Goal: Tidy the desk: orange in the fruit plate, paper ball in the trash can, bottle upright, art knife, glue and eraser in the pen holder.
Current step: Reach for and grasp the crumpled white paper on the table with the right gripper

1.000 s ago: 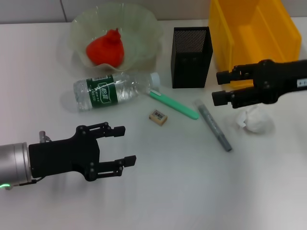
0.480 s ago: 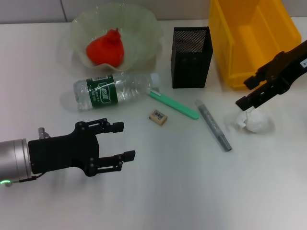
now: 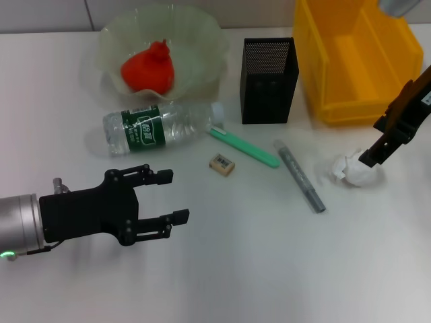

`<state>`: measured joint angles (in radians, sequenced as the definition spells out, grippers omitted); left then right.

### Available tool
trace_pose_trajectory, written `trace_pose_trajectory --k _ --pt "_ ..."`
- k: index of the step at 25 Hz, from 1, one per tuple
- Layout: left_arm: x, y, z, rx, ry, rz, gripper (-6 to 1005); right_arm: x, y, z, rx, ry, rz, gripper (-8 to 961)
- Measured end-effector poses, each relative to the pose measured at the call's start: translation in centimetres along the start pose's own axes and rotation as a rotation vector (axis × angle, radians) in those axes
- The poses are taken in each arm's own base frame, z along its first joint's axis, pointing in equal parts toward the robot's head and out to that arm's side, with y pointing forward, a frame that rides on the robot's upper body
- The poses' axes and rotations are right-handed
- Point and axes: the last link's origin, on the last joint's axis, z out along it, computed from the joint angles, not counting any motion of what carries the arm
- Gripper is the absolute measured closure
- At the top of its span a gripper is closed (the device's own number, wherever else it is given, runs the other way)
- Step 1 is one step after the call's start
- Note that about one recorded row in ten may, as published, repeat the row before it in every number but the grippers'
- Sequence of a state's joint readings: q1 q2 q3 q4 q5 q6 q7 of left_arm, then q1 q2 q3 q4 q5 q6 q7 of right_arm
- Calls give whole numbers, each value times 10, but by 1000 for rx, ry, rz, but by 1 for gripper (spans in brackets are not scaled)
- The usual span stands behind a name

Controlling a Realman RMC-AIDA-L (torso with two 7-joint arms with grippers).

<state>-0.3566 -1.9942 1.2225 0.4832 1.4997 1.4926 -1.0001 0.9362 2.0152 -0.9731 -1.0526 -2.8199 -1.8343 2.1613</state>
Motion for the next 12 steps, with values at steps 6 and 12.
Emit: trace_pose_trajectory --k 6,12 --pt "0 -1 0 4 -2 2 248 -4 4 24 81 24 -49 214" --pt "0 -1 0 5 -2 0 248 -3 5 39 99 33 -57 217"
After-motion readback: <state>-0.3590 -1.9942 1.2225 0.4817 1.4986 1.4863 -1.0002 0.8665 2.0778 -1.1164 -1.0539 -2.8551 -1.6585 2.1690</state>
